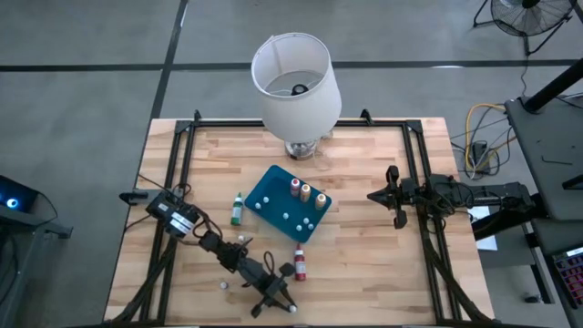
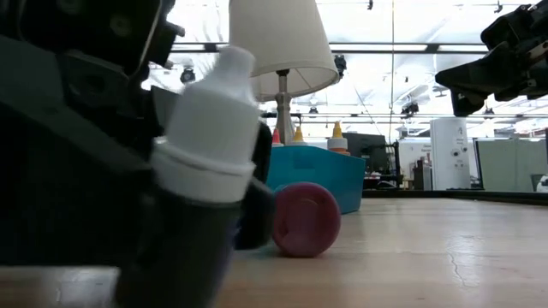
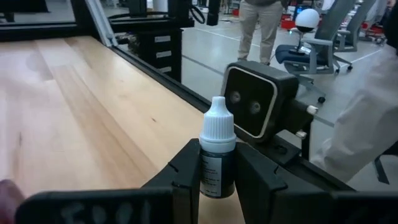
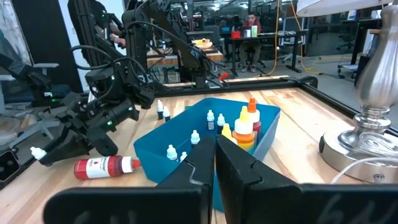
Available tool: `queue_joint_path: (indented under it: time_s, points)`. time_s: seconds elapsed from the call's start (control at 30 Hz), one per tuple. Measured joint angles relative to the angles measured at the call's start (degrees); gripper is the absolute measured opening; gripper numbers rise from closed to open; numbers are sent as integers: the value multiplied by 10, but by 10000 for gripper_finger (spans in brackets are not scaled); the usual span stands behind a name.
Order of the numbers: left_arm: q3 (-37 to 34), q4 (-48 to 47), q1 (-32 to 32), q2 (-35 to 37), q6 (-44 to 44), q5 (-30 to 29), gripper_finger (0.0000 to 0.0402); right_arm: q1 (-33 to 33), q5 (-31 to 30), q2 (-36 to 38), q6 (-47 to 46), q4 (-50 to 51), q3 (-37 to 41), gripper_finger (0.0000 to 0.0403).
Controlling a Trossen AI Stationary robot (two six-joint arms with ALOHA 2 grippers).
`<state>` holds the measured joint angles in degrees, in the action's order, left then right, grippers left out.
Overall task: Pick & Place food coloring
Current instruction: Put the small blue food coloring bottle into the blue container
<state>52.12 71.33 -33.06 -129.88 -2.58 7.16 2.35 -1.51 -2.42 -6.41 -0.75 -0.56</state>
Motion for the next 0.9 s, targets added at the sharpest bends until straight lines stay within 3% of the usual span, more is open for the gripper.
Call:
queue_joint_path:
  time_s: [0.9]
  points:
    - [39, 41, 4, -35, -11, 4, 72, 0, 0, 0, 0, 0, 0, 8]
